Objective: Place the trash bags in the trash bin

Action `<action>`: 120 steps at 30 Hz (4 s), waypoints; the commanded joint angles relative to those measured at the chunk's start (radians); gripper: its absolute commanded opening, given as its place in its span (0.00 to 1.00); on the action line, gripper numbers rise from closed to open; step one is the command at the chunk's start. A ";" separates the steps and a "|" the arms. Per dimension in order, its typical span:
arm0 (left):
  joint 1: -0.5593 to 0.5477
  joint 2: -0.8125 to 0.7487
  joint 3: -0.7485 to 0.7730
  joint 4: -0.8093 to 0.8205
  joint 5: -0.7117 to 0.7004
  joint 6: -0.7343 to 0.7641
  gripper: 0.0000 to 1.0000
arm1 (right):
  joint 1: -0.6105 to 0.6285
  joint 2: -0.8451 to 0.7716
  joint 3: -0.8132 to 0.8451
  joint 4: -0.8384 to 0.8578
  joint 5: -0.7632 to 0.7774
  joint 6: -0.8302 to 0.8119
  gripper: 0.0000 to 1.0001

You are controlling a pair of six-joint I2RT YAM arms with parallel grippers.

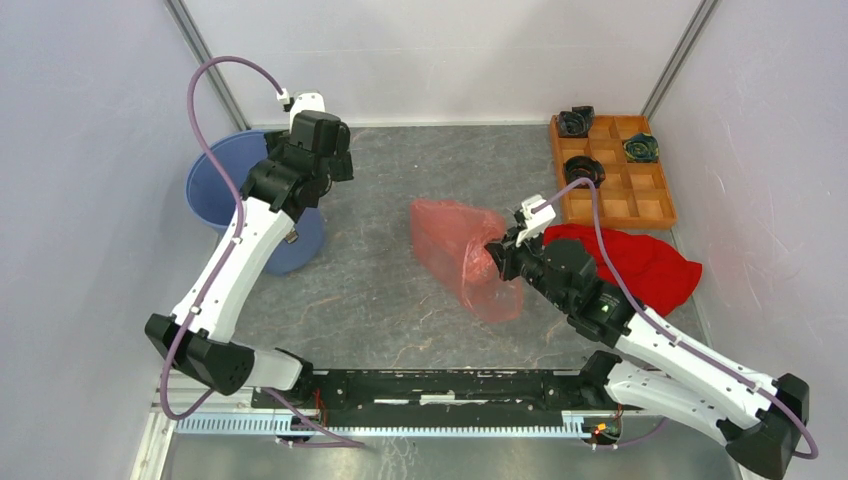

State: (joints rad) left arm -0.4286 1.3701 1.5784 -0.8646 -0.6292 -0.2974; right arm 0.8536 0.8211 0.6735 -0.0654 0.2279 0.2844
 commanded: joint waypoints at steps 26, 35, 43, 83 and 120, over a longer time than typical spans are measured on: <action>0.099 0.037 -0.055 0.090 0.107 0.090 0.17 | 0.000 -0.141 0.027 -0.071 0.073 -0.038 0.00; 0.073 -0.014 -0.036 0.051 0.331 0.110 0.02 | 0.001 -0.177 0.088 -0.132 0.172 -0.078 0.00; -0.233 -0.058 -0.053 0.039 0.398 0.099 0.02 | 0.001 -0.163 0.191 -0.220 0.293 -0.126 0.00; -0.701 -0.100 -0.008 0.316 0.682 -0.016 0.89 | 0.001 0.029 0.880 -0.388 0.103 -0.324 0.00; -0.644 -0.220 -0.048 0.236 -0.093 -0.105 0.96 | 0.001 0.398 1.052 -0.246 -0.201 0.023 0.01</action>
State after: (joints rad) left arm -1.1110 1.2125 1.5272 -0.6022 -0.5964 -0.3973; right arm 0.8536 1.1954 1.7370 -0.3603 0.0452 0.3164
